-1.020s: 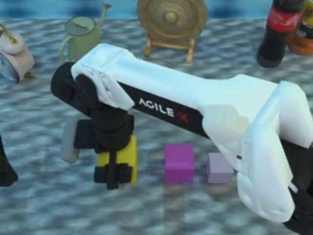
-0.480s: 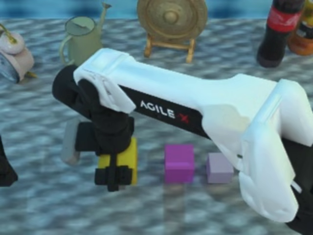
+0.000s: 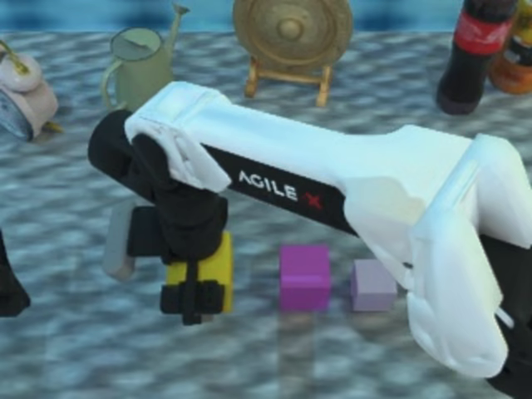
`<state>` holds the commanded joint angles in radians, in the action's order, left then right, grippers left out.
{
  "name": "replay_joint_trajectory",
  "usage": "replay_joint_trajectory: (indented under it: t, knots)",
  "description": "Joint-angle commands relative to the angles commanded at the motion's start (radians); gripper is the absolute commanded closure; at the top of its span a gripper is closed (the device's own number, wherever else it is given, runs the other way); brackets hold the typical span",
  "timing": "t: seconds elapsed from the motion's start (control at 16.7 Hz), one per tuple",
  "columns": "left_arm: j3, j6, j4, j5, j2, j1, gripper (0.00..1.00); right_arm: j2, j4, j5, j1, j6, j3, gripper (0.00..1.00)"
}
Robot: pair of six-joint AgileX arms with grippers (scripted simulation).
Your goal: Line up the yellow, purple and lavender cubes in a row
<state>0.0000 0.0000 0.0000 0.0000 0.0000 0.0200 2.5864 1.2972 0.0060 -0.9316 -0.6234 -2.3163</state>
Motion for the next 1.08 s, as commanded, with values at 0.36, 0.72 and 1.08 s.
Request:
replay_joint_trajectory:
  t: [0.36, 0.72, 1.08]
  knots:
    - [0.000, 0.000, 0.000, 0.000, 0.000, 0.000, 0.00, 0.000, 0.000, 0.000, 0.000, 0.000, 0.000, 0.00]
    - [0.000, 0.000, 0.000, 0.000, 0.000, 0.000, 0.00, 0.000, 0.000, 0.000, 0.003, 0.000, 0.000, 0.00]
    - [0.000, 0.000, 0.000, 0.000, 0.000, 0.000, 0.00, 0.057, 0.136, 0.001, -0.003, -0.002, -0.174, 0.00]
